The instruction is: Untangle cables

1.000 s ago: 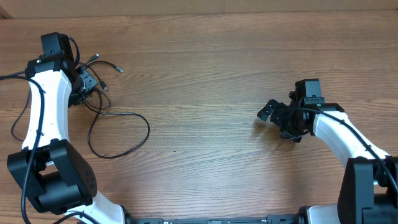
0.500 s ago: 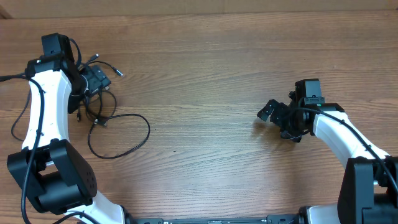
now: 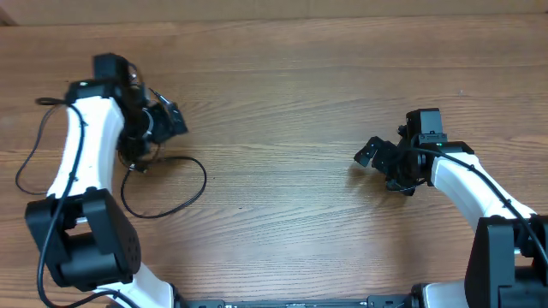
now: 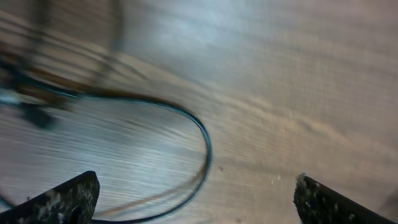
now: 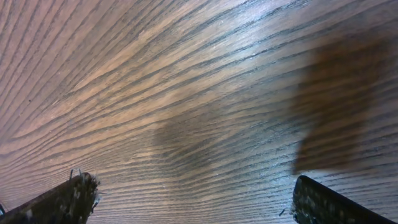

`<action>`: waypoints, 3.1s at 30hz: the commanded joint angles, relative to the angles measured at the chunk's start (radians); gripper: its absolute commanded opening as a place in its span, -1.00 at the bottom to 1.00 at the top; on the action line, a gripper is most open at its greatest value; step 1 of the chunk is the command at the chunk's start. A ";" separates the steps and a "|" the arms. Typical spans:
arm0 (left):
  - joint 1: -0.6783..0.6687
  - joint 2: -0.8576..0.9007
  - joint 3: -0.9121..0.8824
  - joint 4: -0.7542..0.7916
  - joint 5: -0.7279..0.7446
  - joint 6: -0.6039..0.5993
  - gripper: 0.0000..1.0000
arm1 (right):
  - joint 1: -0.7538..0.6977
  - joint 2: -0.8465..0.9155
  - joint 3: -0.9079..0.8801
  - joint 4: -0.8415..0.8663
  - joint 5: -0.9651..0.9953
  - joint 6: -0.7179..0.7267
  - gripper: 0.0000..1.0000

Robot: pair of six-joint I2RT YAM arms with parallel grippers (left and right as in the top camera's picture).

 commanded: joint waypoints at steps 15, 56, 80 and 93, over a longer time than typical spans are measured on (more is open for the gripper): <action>-0.268 -0.009 -0.358 0.290 -0.017 0.097 1.00 | -0.002 -0.004 0.006 0.005 -0.003 -0.001 1.00; -0.311 0.026 -0.462 0.240 -0.238 0.068 -0.82 | -0.002 -0.004 0.006 0.005 -0.003 -0.001 1.00; 0.112 0.135 -0.462 0.602 -0.367 -0.035 -0.60 | -0.002 -0.004 0.006 0.005 -0.003 -0.001 1.00; 0.018 0.040 -0.443 0.586 -0.141 0.108 -0.70 | -0.002 -0.004 0.006 0.005 -0.003 -0.001 1.00</action>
